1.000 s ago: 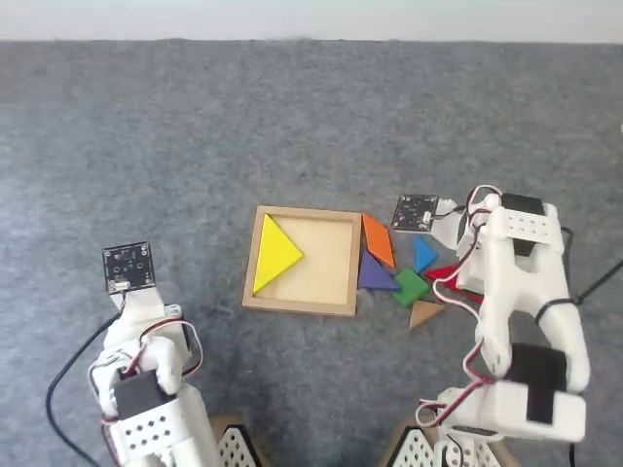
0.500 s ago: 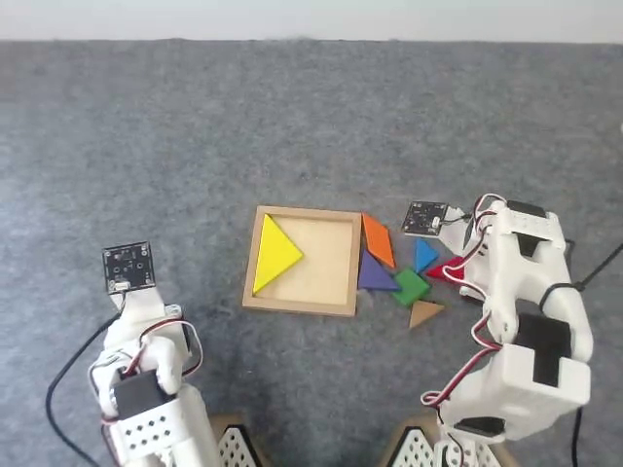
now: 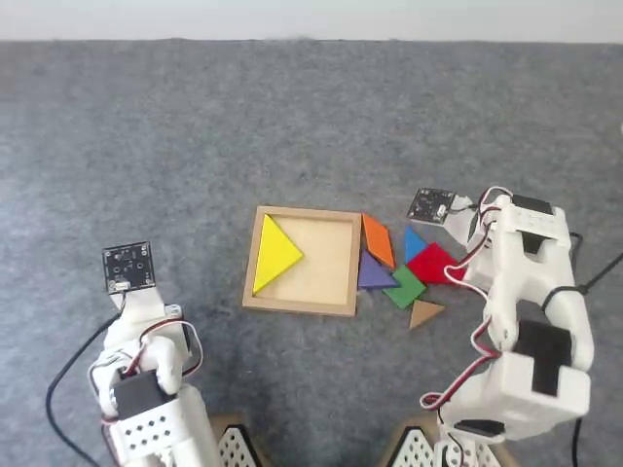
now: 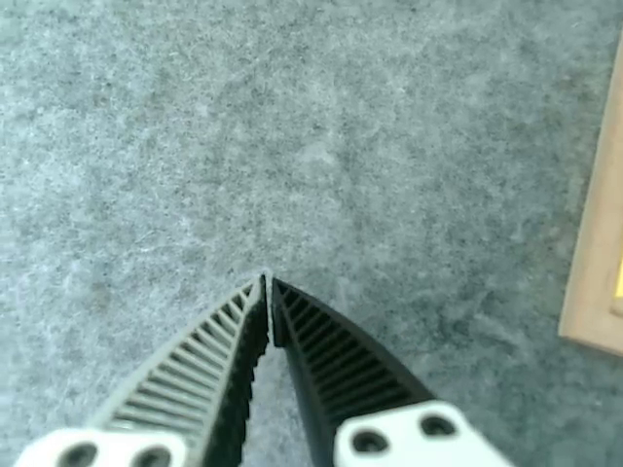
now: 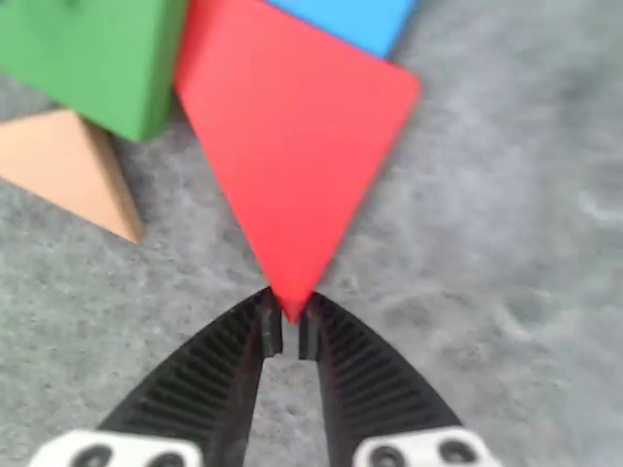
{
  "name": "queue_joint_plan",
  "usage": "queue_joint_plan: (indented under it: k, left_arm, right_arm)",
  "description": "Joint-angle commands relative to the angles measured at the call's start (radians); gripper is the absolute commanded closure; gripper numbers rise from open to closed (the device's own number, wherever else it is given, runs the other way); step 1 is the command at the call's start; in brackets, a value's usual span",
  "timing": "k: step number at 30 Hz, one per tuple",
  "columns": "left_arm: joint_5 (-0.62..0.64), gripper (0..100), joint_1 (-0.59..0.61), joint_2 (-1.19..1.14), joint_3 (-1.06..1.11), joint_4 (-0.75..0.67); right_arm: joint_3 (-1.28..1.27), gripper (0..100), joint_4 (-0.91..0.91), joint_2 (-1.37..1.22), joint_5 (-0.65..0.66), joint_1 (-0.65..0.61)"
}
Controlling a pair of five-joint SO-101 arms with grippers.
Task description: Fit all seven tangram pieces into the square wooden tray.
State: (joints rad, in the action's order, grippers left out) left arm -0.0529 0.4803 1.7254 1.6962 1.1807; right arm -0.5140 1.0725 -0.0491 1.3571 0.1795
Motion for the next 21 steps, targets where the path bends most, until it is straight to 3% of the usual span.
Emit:
queue_joint_plan:
  k: [1, 4, 8, 11, 15, 21]
  left_arm:
    - [0.0, 99, 0.006, -0.005, -0.018, -0.017]
    - [0.0, 99, 0.006, -0.005, -0.018, -0.017]
    - [0.0, 99, 0.006, -0.005, -0.018, -0.017]
    - [0.0, 99, 0.006, -0.005, -0.018, -0.017]
    - [0.0, 99, 0.006, -0.005, -0.018, -0.017]
    - [0.0, 99, 0.006, -0.005, -0.018, -0.017]
  right_arm:
    - [0.002, 98.8, 0.016, 0.139, -0.025, -0.013]
    - [0.0, 93.2, 0.054, 0.182, -0.029, -0.058]
    - [0.0, 71.3, 0.07, 0.185, -0.041, -0.159]
    - [0.0, 60.8, 0.067, 0.185, -0.044, -0.239]
    - [0.0, 60.0, 0.064, 0.159, -0.038, -0.312]
    - [0.005, 60.0, -0.024, -0.004, -0.037, -0.314]
